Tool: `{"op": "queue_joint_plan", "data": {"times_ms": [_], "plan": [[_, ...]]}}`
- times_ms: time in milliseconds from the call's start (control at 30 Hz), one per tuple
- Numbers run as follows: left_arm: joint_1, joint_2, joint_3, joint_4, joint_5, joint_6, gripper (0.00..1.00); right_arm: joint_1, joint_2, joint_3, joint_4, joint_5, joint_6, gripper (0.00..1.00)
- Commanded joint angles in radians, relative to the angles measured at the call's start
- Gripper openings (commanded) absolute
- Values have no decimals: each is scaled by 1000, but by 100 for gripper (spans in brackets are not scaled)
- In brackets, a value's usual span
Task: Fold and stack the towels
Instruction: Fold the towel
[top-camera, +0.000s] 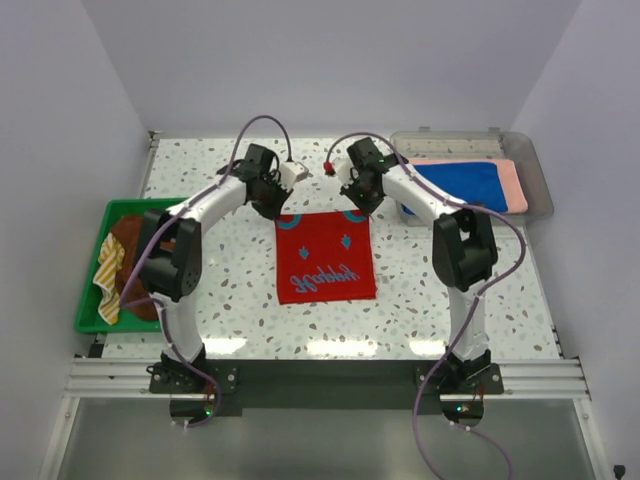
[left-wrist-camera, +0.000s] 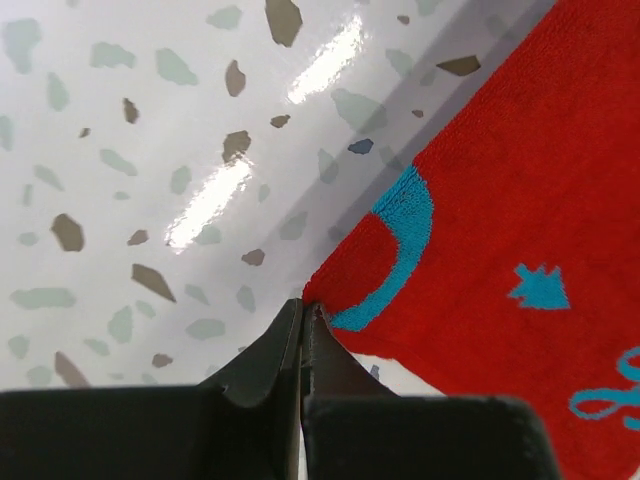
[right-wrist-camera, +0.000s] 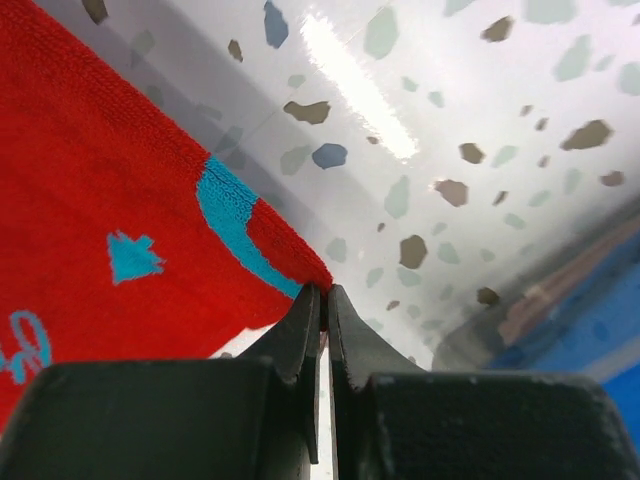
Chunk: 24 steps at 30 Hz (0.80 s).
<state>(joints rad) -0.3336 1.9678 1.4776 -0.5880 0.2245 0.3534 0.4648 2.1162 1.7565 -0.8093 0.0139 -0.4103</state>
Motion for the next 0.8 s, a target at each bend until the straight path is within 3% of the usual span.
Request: {"op": "queue_joint_plan", "data": {"times_ms": [0, 533, 767], "plan": [[16, -127, -25, 33, -16, -56, 0, -5, -137, -9, 27, 46, 36, 0], [-12, -611, -584, 125, 210, -531, 0, 29, -435, -414, 4, -37, 349, 0], [-19, -646, -721, 148, 254, -645, 0, 32, -529, -583, 47, -117, 449, 0]]}}
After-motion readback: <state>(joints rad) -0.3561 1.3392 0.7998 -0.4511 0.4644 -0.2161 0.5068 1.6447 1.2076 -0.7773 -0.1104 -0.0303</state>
